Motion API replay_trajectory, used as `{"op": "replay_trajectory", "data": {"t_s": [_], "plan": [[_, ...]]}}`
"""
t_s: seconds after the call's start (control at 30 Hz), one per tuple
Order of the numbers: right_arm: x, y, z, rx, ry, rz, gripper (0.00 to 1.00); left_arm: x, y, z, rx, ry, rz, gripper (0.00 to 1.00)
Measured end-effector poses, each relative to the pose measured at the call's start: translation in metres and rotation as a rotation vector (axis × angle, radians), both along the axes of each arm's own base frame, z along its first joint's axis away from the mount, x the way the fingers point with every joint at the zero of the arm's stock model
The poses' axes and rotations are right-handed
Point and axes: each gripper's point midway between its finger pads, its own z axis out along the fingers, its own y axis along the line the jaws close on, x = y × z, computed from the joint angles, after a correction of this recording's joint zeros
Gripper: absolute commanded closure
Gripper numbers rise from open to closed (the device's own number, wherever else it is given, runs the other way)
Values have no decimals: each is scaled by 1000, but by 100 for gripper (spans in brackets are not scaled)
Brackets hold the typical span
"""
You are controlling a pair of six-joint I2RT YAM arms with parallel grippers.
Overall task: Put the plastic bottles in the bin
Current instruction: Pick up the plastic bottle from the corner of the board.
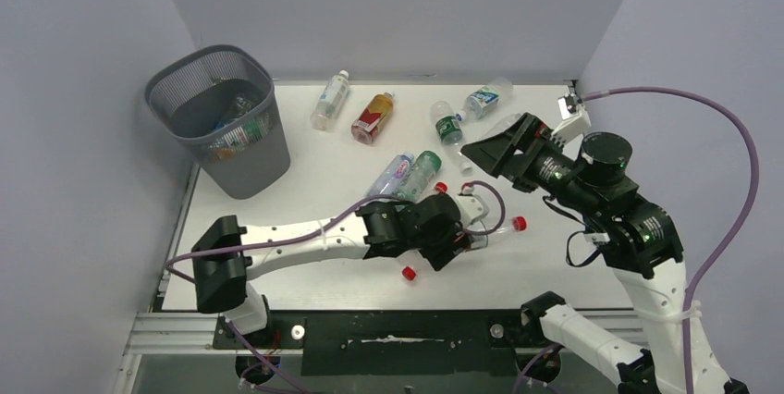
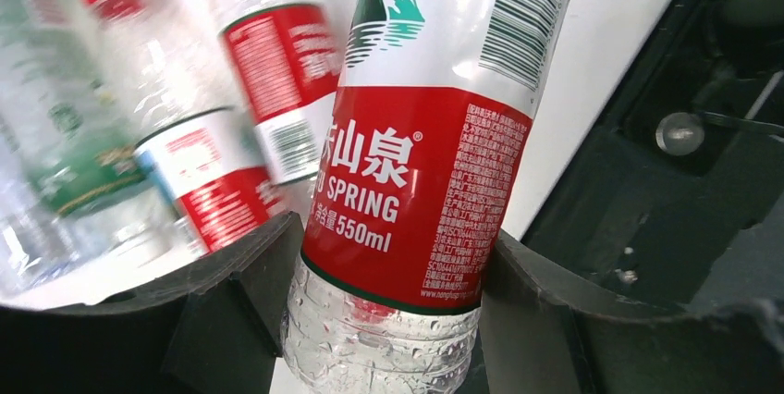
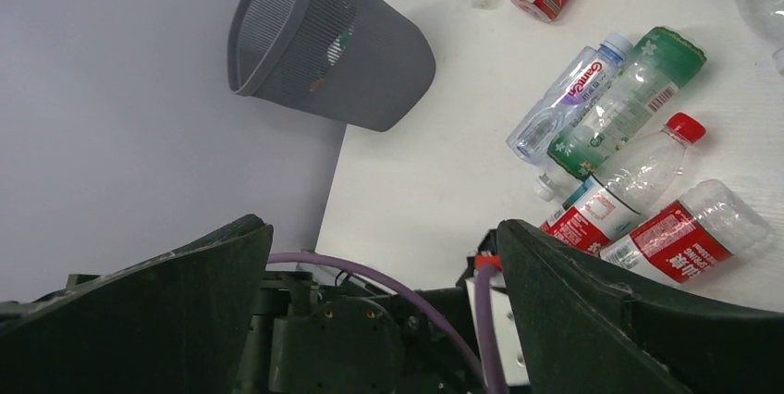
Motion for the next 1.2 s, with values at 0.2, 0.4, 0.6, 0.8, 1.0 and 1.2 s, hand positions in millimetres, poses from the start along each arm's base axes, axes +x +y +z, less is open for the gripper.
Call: {"op": "replay_trajectory", "data": {"t_s": [0.2,0.4,0.6,0.8,1.0,1.2], "plan": [[18,7,2,-4,5,-6,2,34,51,13,-22,7,129,52],[38,13,7,-7,-8,-23,2,62,97,31,-80,18,241,52],[59,22,1,-14,-2,-26,2,84,128,44,-117,26,331,52],[86,23,-25,-53,36,-56,2,93,151,50,-138,35,387,52],[110,5,-53,-68,84,-123,2,97,165,51,-151,56,445,51],[120,-20,-94,-100,151,-167,2,95,163,60,-203,77,468,52]]}}
